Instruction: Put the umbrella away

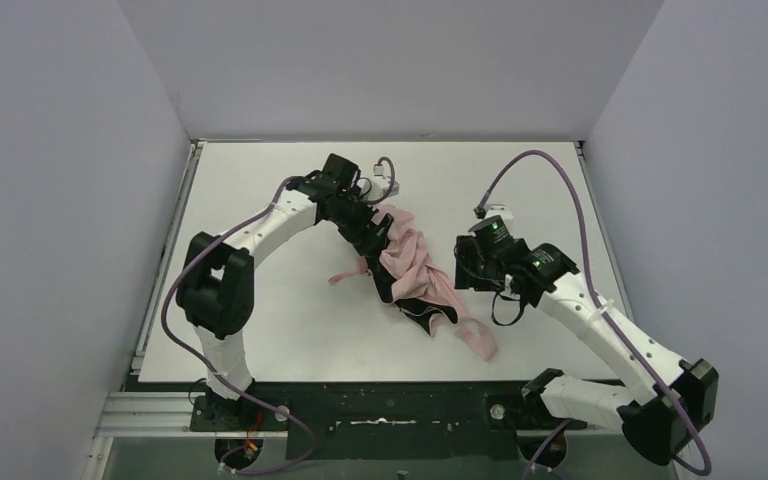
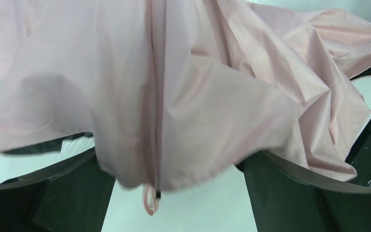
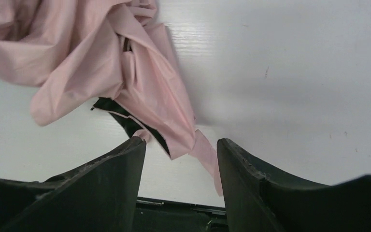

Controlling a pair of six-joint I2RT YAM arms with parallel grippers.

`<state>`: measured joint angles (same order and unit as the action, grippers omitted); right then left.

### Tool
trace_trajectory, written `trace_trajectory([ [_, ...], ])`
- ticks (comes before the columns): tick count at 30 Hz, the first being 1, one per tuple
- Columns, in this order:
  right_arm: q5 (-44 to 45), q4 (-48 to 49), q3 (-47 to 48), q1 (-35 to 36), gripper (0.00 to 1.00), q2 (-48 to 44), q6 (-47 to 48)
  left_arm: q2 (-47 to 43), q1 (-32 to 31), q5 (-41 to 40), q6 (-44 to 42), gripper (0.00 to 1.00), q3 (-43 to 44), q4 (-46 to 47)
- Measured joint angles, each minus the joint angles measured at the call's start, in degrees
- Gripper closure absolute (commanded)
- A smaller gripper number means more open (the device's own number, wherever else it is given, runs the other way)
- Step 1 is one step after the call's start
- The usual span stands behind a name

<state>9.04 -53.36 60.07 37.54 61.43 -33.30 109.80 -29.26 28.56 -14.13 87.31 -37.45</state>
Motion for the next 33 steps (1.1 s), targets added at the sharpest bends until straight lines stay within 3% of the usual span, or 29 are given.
trace_trajectory([
  [4, -5.05, 6.29, -4.74, -6.51, 0.4, 5.86, 1.77, -6.62, 0.04, -4.46, 2.51, 0.08, -3.96, -0.02],
  [13, -13.11, 16.22, -9.25, -11.47, 0.36, 7.82, 4.09, -30.6, -1.2, -14.23, 15.78, 0.07, -20.85, 4.76],
  [18, -17.4, 20.76, -12.68, -15.06, 0.35, 9.57, 4.5, -41.13, -15.1, -20.68, 21.46, 0.07, -27.76, 10.62],
  [22, -19.5, 22.16, -13.64, -16.5, 0.35, 11.23, 5.25, -40.61, -24.55, -26.36, 25.7, 0.07, -30.75, 16.94],
  [28, -21.53, 25.0, -13.84, -16.61, 0.34, 11.32, 5.44, -33.0, -27.17, -37.11, 31.06, 0.07, -32.02, 21.35],
  [33, -22.67, 26.75, -14.01, -17.0, 0.34, 11.96, 5.44, -28.52, -27.89, -38.8, 32.96, 0.07, -32.22, 23.54],
])
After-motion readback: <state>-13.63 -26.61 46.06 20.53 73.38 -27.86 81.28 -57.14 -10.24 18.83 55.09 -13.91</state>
